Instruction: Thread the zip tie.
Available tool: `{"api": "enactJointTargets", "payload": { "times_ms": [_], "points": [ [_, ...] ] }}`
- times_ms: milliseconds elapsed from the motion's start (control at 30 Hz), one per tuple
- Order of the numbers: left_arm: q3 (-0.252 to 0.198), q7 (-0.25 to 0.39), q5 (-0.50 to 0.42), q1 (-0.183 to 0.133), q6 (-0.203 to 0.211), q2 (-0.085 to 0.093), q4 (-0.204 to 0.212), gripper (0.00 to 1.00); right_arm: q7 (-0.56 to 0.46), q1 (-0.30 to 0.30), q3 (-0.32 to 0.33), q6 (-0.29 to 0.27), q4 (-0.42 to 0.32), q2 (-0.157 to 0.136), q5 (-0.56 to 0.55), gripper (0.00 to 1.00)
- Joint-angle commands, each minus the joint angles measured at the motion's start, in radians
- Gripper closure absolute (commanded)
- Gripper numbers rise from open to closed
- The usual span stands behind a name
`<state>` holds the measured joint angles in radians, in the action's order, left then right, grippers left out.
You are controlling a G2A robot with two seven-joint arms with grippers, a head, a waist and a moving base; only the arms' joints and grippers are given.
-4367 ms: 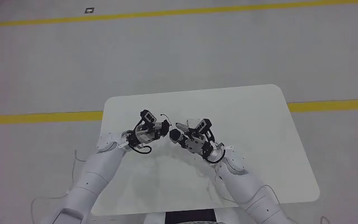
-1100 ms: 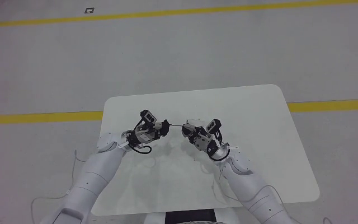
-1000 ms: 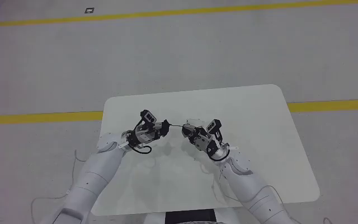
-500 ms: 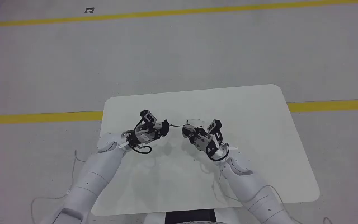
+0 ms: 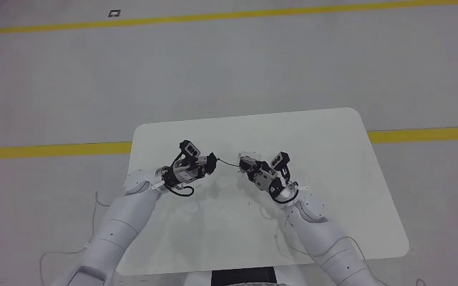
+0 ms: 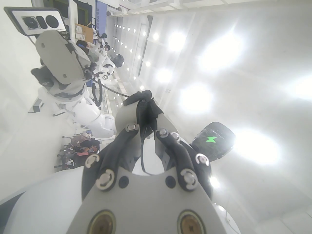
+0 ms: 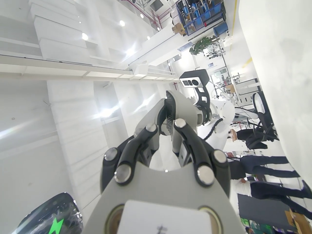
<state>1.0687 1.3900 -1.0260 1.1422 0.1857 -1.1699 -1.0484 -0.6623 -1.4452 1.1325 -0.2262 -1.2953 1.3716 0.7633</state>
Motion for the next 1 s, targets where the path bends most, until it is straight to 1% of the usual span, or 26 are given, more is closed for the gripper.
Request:
{"api": "enactJointTargets", "payload": {
  "times_ms": [0,200,300,333,367,400,800,867,933,967],
  "points": [
    [0.000,0.000,0.000,0.000,0.000,0.000,0.000,1.00,-0.002,-0.004,0.011,-0.001,0.000,-0.002,0.006,1.00],
    [0.000,0.000,0.000,0.000,0.000,0.000,0.000,1.00,0.000,-0.019,0.039,-0.011,-0.006,-0.007,0.018,1.00],
    [0.000,0.000,0.000,0.000,0.000,0.000,0.000,1.00,0.001,-0.027,0.054,-0.027,-0.019,-0.009,0.028,1.00],
    [0.000,0.000,0.000,0.000,0.000,0.000,0.000,1.00,-0.001,-0.030,0.059,-0.037,-0.027,-0.010,0.032,0.98],
    [0.000,0.000,0.000,0.000,0.000,0.000,0.000,1.00,-0.005,-0.036,0.062,-0.047,-0.038,-0.010,0.033,0.68],
    [0.000,0.000,0.000,0.000,0.000,0.000,0.000,1.00,-0.006,-0.039,0.063,-0.058,-0.046,-0.010,0.035,0.00],
    [0.000,0.000,0.000,0.000,0.000,0.000,0.000,1.00,0.000,-0.040,0.065,-0.063,-0.049,-0.010,0.033,0.00],
    [0.000,0.000,0.000,0.000,0.000,0.000,0.000,1.00,0.020,-0.050,0.081,-0.114,-0.081,-0.015,-0.038,0.00],
    [0.000,0.000,0.000,0.000,0.000,0.000,0.000,1.00,0.040,-0.071,0.114,-0.114,-0.138,-0.019,-0.098,0.00],
    [0.000,0.000,0.000,0.000,0.000,0.000,0.000,1.00,0.042,-0.092,0.138,-0.114,-0.187,-0.021,-0.138,0.00]
  ]
}}
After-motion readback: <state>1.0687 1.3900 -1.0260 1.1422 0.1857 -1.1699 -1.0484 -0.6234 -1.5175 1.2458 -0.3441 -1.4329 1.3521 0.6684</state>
